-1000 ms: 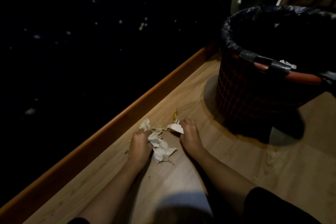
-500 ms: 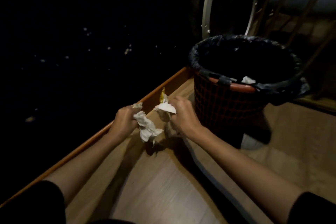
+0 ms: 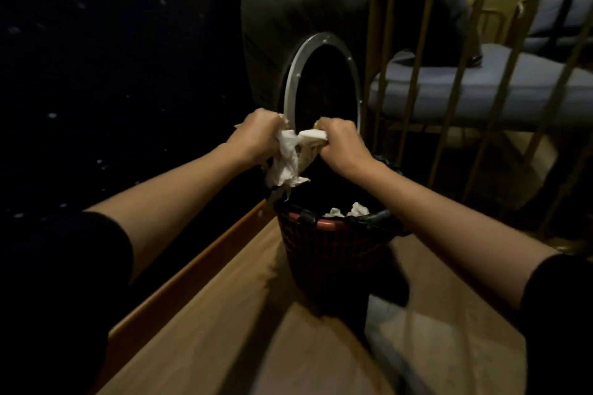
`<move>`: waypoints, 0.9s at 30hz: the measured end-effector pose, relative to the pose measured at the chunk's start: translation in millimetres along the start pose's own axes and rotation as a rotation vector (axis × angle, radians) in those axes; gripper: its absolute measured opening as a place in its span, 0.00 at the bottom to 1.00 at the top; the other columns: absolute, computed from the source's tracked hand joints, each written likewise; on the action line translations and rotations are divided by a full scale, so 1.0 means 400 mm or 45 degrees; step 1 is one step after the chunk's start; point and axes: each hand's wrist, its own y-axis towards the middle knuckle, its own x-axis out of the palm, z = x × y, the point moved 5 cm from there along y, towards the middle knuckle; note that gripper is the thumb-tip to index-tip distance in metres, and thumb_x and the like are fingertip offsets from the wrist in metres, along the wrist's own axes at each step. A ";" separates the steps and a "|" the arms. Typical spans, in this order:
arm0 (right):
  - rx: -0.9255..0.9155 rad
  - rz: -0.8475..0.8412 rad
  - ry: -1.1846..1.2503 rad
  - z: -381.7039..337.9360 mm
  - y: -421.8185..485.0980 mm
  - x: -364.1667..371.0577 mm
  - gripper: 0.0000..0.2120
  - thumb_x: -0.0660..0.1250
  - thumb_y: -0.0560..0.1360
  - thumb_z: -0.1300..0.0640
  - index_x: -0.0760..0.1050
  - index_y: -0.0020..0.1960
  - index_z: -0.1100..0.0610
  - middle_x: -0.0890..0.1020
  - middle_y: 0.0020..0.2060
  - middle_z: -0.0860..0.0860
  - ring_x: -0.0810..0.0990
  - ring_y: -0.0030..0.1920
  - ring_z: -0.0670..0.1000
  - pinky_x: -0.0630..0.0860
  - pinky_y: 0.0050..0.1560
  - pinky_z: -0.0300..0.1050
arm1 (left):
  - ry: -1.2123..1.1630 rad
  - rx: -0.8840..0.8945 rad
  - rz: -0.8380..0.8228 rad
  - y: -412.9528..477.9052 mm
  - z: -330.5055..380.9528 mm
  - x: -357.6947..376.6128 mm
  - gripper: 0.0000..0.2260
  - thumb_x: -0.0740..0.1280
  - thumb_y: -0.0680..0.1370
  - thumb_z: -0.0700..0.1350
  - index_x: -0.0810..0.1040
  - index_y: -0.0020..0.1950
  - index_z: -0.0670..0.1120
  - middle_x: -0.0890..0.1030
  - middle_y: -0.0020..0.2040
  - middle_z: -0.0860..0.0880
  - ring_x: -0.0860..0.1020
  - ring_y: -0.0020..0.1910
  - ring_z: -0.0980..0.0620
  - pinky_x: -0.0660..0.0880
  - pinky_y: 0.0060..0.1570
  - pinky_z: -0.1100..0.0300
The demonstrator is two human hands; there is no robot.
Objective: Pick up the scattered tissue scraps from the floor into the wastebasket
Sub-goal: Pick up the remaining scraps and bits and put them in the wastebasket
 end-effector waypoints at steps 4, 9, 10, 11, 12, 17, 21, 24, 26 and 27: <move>0.174 -0.031 -0.050 0.094 -0.023 -0.045 0.09 0.63 0.69 0.67 0.71 0.49 0.61 0.79 0.45 0.63 0.77 0.47 0.64 0.77 0.44 0.56 | -0.070 -0.049 -0.095 0.066 0.096 0.058 0.09 0.69 0.70 0.41 0.81 0.48 0.40 0.82 0.45 0.37 0.80 0.47 0.38 0.76 0.44 0.49; 0.463 -0.294 -0.143 0.215 -0.105 0.029 0.09 0.62 0.70 0.67 0.73 0.49 0.60 0.78 0.49 0.62 0.75 0.54 0.64 0.76 0.50 0.56 | -0.272 -0.203 -0.348 0.041 0.178 0.224 0.35 0.67 0.71 0.35 0.52 0.73 0.41 0.76 0.57 0.36 0.77 0.55 0.37 0.75 0.48 0.50; 0.490 -0.333 -0.129 0.229 -0.120 0.041 0.06 0.62 0.69 0.67 0.73 0.45 0.60 0.78 0.46 0.61 0.76 0.52 0.64 0.77 0.48 0.55 | -0.260 -0.218 -0.390 0.035 0.183 0.248 0.31 0.68 0.71 0.37 0.57 0.70 0.39 0.77 0.56 0.36 0.77 0.54 0.37 0.74 0.45 0.52; 0.519 -0.372 -0.111 0.241 -0.132 0.054 0.04 0.63 0.69 0.66 0.73 0.41 0.60 0.78 0.43 0.60 0.77 0.49 0.63 0.78 0.45 0.53 | -0.248 -0.212 -0.443 0.028 0.184 0.265 0.26 0.70 0.70 0.39 0.65 0.65 0.38 0.78 0.54 0.38 0.77 0.53 0.39 0.72 0.42 0.53; 0.543 -0.419 -0.097 0.249 -0.145 0.066 0.02 0.64 0.68 0.65 0.73 0.40 0.60 0.78 0.41 0.59 0.77 0.46 0.61 0.78 0.41 0.51 | -0.250 -0.194 -0.514 0.018 0.184 0.279 0.20 0.71 0.69 0.41 0.72 0.59 0.38 0.79 0.50 0.40 0.78 0.51 0.41 0.71 0.40 0.55; 0.521 -0.658 -0.065 0.245 -0.178 0.115 0.13 0.73 0.66 0.58 0.77 0.48 0.61 0.80 0.46 0.56 0.79 0.48 0.56 0.79 0.44 0.49 | -0.341 -0.138 -0.527 -0.020 0.124 0.296 0.16 0.74 0.68 0.42 0.81 0.55 0.43 0.81 0.55 0.45 0.78 0.54 0.49 0.74 0.51 0.59; 0.368 -0.371 -0.112 0.163 -0.152 0.114 0.13 0.70 0.70 0.60 0.77 0.54 0.61 0.79 0.53 0.57 0.77 0.53 0.58 0.78 0.52 0.55 | -0.422 -0.174 -0.055 -0.049 0.032 0.205 0.10 0.70 0.72 0.38 0.81 0.53 0.42 0.82 0.52 0.44 0.79 0.51 0.50 0.73 0.49 0.62; 0.042 0.068 -0.042 0.033 -0.152 0.116 0.09 0.66 0.73 0.61 0.76 0.52 0.61 0.78 0.50 0.57 0.76 0.52 0.57 0.77 0.48 0.51 | -0.345 -0.201 0.264 -0.106 -0.055 0.160 0.07 0.67 0.73 0.35 0.80 0.49 0.41 0.81 0.48 0.43 0.78 0.47 0.49 0.72 0.45 0.62; -0.157 0.201 0.046 -0.055 -0.176 0.144 0.06 0.65 0.72 0.63 0.75 0.49 0.61 0.78 0.46 0.57 0.74 0.49 0.56 0.75 0.44 0.48 | -0.279 -0.263 0.334 -0.160 -0.115 0.165 0.08 0.65 0.74 0.35 0.79 0.50 0.42 0.80 0.48 0.42 0.78 0.47 0.48 0.73 0.45 0.60; -0.241 0.203 0.096 -0.096 -0.196 0.168 0.06 0.65 0.72 0.64 0.75 0.48 0.61 0.78 0.45 0.57 0.74 0.48 0.56 0.73 0.42 0.47 | -0.265 -0.304 0.332 -0.191 -0.144 0.177 0.08 0.65 0.74 0.35 0.79 0.51 0.41 0.80 0.48 0.42 0.78 0.47 0.47 0.73 0.46 0.58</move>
